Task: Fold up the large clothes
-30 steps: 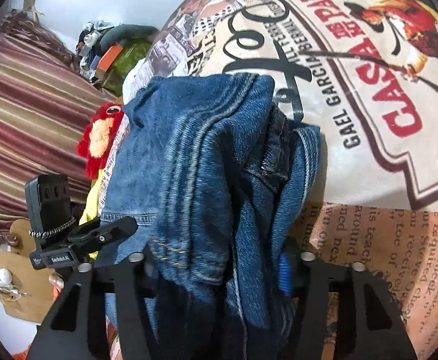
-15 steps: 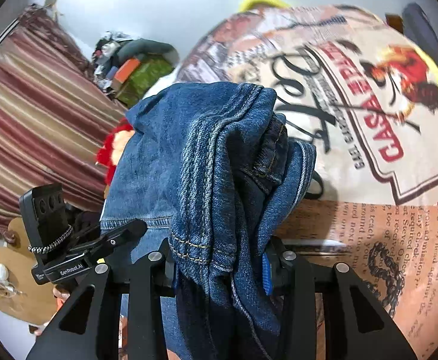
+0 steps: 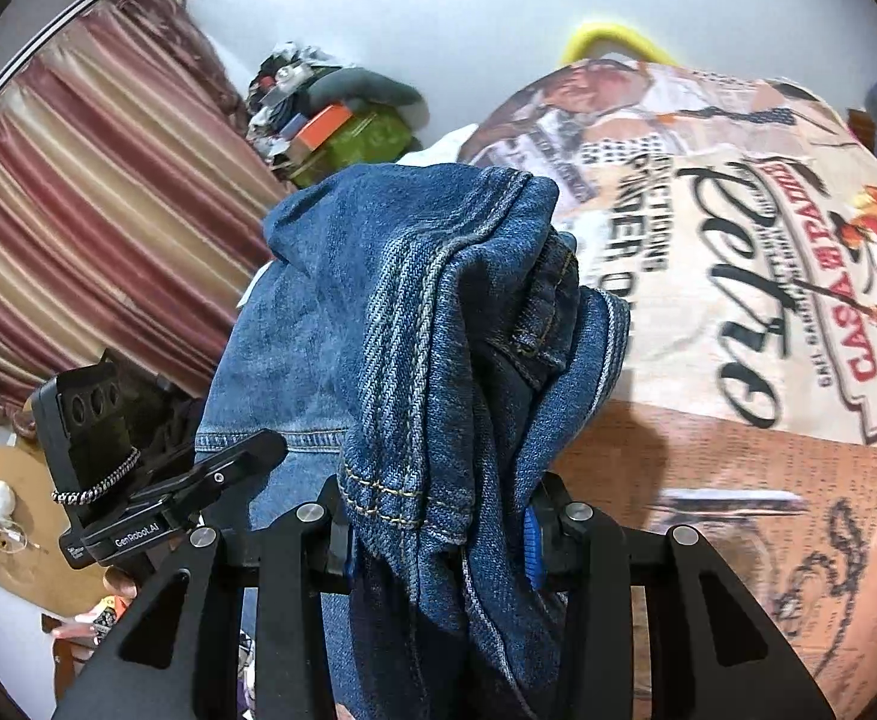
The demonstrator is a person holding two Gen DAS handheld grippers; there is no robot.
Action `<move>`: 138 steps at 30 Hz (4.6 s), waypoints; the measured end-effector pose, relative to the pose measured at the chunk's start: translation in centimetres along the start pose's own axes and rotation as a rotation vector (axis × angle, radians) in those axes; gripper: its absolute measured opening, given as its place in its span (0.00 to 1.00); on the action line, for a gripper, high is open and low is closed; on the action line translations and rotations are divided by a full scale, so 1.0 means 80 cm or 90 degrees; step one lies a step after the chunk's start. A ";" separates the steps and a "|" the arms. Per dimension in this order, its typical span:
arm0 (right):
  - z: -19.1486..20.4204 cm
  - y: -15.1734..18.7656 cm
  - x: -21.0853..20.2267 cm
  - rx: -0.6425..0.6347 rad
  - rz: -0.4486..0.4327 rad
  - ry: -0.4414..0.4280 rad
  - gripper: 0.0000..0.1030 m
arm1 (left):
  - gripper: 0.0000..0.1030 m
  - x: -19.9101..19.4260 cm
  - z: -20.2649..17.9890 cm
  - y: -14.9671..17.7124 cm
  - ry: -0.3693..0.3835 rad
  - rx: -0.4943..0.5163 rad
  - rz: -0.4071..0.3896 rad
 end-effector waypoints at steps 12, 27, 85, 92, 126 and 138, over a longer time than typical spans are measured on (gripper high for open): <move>0.063 0.019 0.108 -0.003 0.077 -0.023 0.35 | 0.50 -0.022 0.109 0.036 -0.041 -0.081 0.018; -0.006 0.079 0.264 -0.022 0.209 0.027 0.37 | 0.55 0.074 0.188 0.119 -0.130 -0.084 0.098; 0.200 0.127 -0.136 -0.301 -0.262 0.055 0.78 | 0.72 -0.261 -0.060 0.114 -0.262 0.080 -0.328; 0.252 0.161 -0.226 -0.320 -0.395 0.044 0.78 | 0.72 -0.330 -0.119 0.131 -0.251 0.103 -0.441; 0.250 0.218 -0.245 -0.282 -0.436 0.140 1.00 | 1.00 -0.332 -0.131 0.176 -0.302 0.096 -0.448; 0.250 0.219 -0.244 -0.282 -0.433 0.137 1.00 | 1.00 -0.328 -0.129 0.176 -0.302 0.090 -0.442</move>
Point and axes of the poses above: each gripper's, at about its wrist camera, not at the fingertips, and x roughly the way its jaws point, z to its left, y to its underside, the point moved 6 cm from there along x, roughly the way its jaws point, and after that the axes turned 2 degrees about -x, right-handed, at the moved point
